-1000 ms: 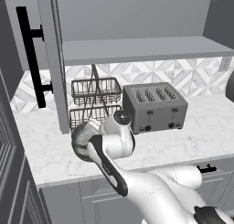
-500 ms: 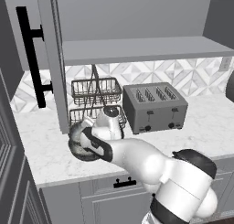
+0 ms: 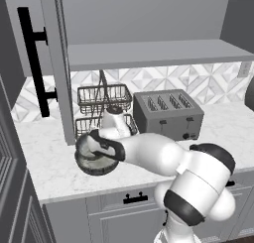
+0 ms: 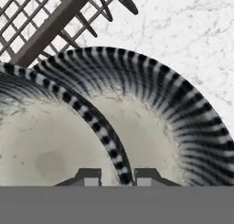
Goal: Pick up the bowls on the counter and stack them on top of one another in the open cabinet. Place the smaller bowl on top of the larger bowl.
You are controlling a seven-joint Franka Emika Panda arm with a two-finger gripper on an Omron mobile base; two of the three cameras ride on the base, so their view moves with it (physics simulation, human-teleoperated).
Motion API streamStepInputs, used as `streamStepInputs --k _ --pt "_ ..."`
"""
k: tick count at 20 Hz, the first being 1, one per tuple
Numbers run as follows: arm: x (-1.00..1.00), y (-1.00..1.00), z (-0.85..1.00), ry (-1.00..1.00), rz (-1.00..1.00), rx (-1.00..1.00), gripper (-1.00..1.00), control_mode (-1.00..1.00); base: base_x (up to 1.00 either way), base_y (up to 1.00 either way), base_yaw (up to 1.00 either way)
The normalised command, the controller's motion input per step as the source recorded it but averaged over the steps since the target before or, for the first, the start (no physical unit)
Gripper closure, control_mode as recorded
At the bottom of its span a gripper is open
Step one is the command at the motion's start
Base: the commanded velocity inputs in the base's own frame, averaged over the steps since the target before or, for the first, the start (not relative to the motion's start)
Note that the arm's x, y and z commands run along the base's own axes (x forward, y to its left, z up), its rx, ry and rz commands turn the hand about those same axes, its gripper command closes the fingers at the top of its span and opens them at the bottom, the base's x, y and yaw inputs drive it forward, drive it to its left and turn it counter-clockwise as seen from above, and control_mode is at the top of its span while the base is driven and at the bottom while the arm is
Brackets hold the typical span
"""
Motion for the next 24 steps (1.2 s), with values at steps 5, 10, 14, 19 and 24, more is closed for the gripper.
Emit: streamStepInputs --k 5,10,14,19,24 --pt "-0.45 0.17 0.54 0.01 0.00 -0.01 -1.00 -1.00 0.00 0.00 0.00" --pt "-0.28 -0.51 0.20 0.15 0.00 0.00 -1.00 -1.00 0.00 0.00 0.00" --pt "0.09 -0.63 0.00 0.24 0.00 0.00 -1.00 -1.00 0.00 0.00 0.00" --pt "0.23 -0.08 -0.07 0.14 0.01 -0.06 -1.00 -1.00 0.00 0.00 0.00" --pt "0.01 0.00 -0.51 0.05 0.04 -0.14 -1.00 -1.00 0.00 0.00 0.00"
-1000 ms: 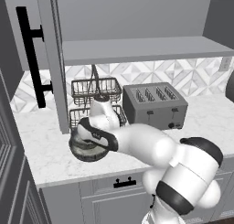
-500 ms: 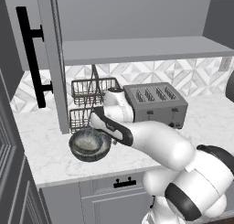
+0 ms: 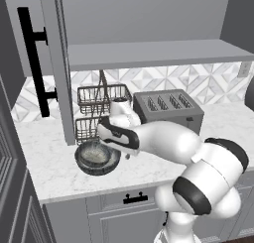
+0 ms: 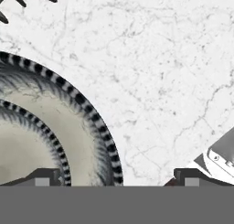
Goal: Pick up the bowls on the counter and stack them on top of one another in the open cabinet. Place the smaller bowl on top of the larger bowl.
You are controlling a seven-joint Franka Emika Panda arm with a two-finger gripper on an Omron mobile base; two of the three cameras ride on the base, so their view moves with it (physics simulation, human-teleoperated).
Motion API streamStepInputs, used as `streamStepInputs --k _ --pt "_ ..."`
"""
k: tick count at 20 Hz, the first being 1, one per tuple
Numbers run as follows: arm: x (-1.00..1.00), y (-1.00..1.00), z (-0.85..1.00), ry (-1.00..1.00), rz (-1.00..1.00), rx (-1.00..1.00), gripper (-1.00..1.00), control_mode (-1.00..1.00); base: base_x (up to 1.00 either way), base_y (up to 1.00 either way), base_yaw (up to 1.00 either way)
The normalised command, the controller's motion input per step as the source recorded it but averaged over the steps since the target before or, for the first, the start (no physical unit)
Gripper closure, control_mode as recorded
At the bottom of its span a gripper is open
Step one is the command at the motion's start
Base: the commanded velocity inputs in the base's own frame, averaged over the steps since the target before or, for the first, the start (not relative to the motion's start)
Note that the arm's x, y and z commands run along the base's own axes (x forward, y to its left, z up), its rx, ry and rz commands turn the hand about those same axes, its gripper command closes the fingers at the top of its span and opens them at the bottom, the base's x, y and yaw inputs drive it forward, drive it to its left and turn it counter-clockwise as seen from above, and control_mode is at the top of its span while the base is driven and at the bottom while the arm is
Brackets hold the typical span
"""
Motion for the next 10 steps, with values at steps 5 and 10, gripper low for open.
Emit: streamStepInputs --k 5,10 --pt "0.00 0.01 -0.56 0.02 0.03 -0.10 -1.00 -1.00 0.00 0.00 0.00" --pt "0.04 0.10 -0.49 0.00 0.03 -0.06 1.00 -1.00 0.00 0.00 0.00"
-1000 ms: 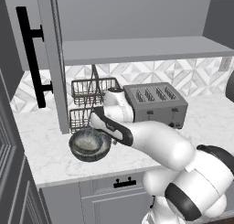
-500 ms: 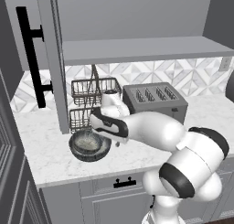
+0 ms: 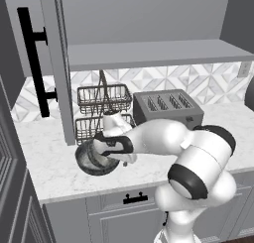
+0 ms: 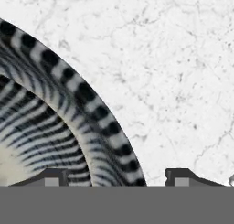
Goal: Pick up the bowls on the counter and stack them on top of one another in the open cabinet. Place the smaller bowl on top of the larger bowl.
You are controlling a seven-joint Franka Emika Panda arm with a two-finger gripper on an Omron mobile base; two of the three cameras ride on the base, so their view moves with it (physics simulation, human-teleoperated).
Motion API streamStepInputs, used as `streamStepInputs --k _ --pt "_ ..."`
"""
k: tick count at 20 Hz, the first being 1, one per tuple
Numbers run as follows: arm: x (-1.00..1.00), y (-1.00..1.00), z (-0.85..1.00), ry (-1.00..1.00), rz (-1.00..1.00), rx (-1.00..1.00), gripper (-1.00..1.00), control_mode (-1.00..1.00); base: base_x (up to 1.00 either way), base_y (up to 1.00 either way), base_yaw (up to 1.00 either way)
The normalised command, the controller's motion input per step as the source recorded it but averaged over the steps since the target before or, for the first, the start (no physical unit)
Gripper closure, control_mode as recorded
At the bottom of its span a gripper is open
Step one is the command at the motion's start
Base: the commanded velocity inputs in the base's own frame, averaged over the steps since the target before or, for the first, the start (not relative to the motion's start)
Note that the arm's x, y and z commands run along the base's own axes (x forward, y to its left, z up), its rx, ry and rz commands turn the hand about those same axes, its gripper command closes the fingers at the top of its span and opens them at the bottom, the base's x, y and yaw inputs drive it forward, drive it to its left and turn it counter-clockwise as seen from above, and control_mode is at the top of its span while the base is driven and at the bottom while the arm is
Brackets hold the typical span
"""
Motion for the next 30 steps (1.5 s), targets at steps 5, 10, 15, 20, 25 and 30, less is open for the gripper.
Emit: streamStepInputs --k 5,10,15,20,25,30 --pt "0.01 0.00 -0.07 -0.01 0.00 0.00 1.00 -1.00 0.00 0.00 0.00" --pt "-0.37 -0.41 0.55 -0.19 -0.03 0.08 1.00 -1.00 0.00 0.00 0.00" --pt "-0.62 -0.90 1.00 -0.43 -0.13 0.22 1.00 -1.00 0.00 0.00 0.00" --pt "-0.65 -0.90 1.00 -0.47 -0.14 0.23 1.00 -1.00 0.00 0.00 0.00" --pt "-0.64 -0.68 1.00 -0.43 -0.11 0.19 1.00 -1.00 0.00 0.00 0.00" --pt "-0.56 -0.47 1.00 -0.34 -0.12 0.15 1.00 -1.00 0.00 0.00 0.00"
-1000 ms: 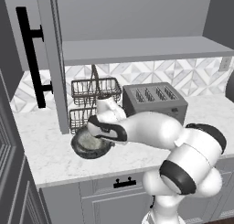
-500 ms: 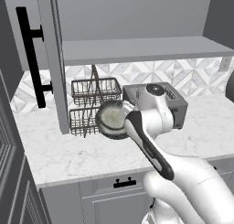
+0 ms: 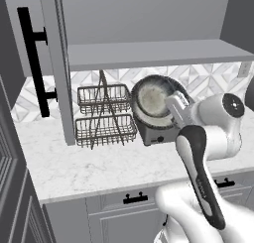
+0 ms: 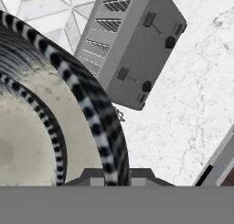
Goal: Pick up the bowls on the counter and stack them on top of one another in the open cabinet. Place the smaller bowl on top of the larger bowl.
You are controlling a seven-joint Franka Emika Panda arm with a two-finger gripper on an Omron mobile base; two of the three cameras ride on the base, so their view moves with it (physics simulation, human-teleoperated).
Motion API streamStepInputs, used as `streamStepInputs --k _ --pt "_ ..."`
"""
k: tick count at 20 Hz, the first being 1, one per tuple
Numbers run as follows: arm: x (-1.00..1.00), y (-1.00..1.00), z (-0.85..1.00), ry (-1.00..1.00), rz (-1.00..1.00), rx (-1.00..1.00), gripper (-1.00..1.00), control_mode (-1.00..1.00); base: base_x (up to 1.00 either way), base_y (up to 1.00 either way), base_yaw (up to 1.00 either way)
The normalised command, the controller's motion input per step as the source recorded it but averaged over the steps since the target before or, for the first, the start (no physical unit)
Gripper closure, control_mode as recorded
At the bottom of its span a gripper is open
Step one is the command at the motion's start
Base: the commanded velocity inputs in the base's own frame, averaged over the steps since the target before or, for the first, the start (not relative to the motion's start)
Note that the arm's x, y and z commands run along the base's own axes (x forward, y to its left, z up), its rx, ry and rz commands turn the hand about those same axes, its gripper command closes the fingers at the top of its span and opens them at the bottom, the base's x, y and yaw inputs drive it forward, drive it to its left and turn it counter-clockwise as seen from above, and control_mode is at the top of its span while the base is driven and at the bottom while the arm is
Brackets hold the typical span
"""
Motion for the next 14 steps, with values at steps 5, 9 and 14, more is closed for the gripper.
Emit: streamStepInputs --k 5,9,14 --pt "-0.38 -0.26 1.00 -0.22 -0.11 0.11 1.00 -1.00 0.00 0.00 0.00" --pt "0.11 -0.01 1.00 -0.04 -0.11 0.04 1.00 -1.00 0.00 0.00 0.00" --pt "0.73 0.00 0.93 -0.02 -0.09 0.02 1.00 -1.00 0.00 0.00 0.00"
